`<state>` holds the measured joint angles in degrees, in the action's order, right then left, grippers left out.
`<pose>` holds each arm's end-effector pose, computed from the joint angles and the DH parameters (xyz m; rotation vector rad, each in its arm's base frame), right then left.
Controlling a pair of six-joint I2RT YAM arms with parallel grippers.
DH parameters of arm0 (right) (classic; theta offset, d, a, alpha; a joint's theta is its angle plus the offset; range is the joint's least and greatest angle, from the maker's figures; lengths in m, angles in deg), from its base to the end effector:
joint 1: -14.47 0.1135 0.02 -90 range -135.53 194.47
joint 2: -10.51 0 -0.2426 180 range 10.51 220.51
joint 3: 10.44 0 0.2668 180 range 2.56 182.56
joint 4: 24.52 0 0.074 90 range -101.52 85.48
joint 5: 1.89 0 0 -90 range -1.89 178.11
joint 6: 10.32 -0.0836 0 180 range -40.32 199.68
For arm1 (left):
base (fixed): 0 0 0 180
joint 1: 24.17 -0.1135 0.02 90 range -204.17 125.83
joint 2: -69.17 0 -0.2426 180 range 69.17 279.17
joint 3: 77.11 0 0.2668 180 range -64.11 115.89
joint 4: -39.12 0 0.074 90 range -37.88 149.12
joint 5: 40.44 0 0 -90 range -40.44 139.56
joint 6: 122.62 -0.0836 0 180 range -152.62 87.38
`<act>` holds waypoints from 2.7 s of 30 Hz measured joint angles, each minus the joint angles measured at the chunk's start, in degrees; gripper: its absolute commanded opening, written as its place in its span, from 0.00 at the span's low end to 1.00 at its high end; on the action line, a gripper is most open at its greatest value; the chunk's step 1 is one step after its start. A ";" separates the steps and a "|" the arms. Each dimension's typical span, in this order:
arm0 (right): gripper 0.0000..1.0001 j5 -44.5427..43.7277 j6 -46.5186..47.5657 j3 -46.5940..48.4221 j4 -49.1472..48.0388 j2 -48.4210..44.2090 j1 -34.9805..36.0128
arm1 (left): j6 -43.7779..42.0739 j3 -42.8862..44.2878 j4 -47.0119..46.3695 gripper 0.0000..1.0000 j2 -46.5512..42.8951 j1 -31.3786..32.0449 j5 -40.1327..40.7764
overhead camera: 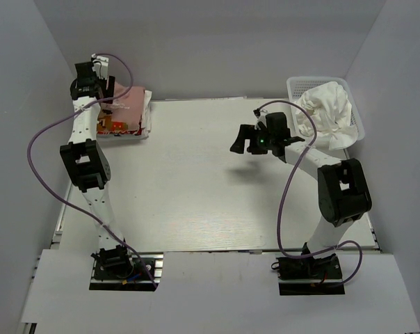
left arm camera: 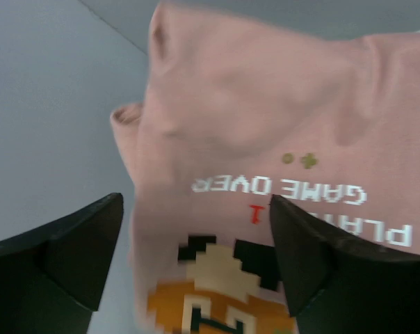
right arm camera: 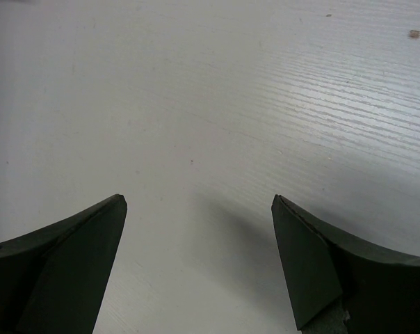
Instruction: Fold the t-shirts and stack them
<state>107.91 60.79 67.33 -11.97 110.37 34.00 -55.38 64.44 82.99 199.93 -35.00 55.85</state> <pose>0.3999 0.1719 0.1654 -0.2162 2.2243 0.7509 0.5602 0.1165 0.2615 0.1619 2.1737 0.4558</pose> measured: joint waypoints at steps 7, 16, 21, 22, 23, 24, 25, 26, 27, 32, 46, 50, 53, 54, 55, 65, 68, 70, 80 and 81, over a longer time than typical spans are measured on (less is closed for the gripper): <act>0.91 -0.35 1.09 1.92 1.99 0.50 0.79 | 3.50 1.03 -1.14 1.00 0.02 -0.48 0.22; 0.91 -1.51 1.44 -2.21 2.49 -4.83 1.36 | 9.14 -3.10 -1.51 1.00 -3.04 -0.04 -1.79; 0.91 -1.95 1.46 -4.11 1.81 -7.30 1.36 | 15.26 -2.89 -0.96 1.00 -2.75 0.52 -8.22; 0.91 -2.03 1.49 -4.33 1.68 -7.39 1.36 | 16.17 -2.19 -0.85 1.00 -2.16 0.55 -9.55; 0.91 -2.14 1.57 -4.55 1.64 -7.41 1.36 | 17.20 -1.20 -0.87 1.00 -1.38 0.66 -11.10; 0.91 -2.29 1.60 -4.68 1.68 -7.41 1.36 | 18.16 -0.33 -0.98 1.00 -0.39 0.92 -12.41; 0.91 -2.54 1.62 -4.70 1.88 -7.41 1.36 | 18.86 0.33 -1.14 1.00 0.52 0.98 -13.53; 0.91 -2.82 1.68 -4.70 1.86 -7.41 1.33 | 19.50 0.83 -1.51 1.00 1.70 1.16 -14.73; 0.91 -3.19 1.81 -4.70 1.79 -7.41 1.33 | 19.93 0.98 -2.03 1.00 2.78 1.27 -15.61; 0.91 -4.96 2.75 -4.68 1.75 -6.82 1.33 | 20.65 1.40 -3.30 1.00 10.49 2.73 -17.97; 0.91 -5.70 2.89 -3.43 2.58 -2.16 1.25 | 12.70 1.53 -6.08 1.00 14.01 10.05 -11.13; 0.91 -5.29 2.89 -3.37 2.58 -2.78 1.27 | 13.42 0.83 -5.33 1.00 11.52 10.62 -9.31; 0.91 -4.70 2.86 -3.37 2.89 -4.85 1.27 | 15.34 0.00 -3.85 1.00 7.26 10.71 -8.35; 0.91 -4.55 2.86 -3.45 2.97 -5.97 1.29 | 16.24 -0.42 -3.67 1.00 5.22 10.71 -8.09; 0.91 -4.35 2.86 -3.54 2.99 -7.43 1.29 | 17.14 -0.98 -3.39 1.00 2.67 10.71 -7.63; 0.91 -2.43 0.72 -14.99 -0.70 -26.32 1.51 | 27.12 -20.24 -3.54 1.00 -34.40 10.69 -6.34; 0.91 -2.10 -0.96 -21.35 -1.88 -31.47 1.49 | 31.43 -31.50 -3.43 1.00 -45.42 10.69 -7.41; 0.91 -2.19 -2.19 -25.33 -2.08 -35.08 1.49 | 36.37 -41.51 -4.09 1.00 -52.17 10.69 -7.50; 0.91 -5.33 -5.18 -29.20 -1.03 -44.30 1.49 | 49.46 -73.61 -3.76 1.00 -72.00 10.91 -12.72; 0.91 -5.51 -5.22 -29.20 -0.72 -44.06 1.49 | 49.68 -73.22 -4.15 1.00 -72.28 10.91 -12.66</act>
<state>102.40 55.56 38.13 -12.69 66.30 35.48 -5.70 -8.78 78.84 127.65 -24.10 43.19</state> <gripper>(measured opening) 0.907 0.997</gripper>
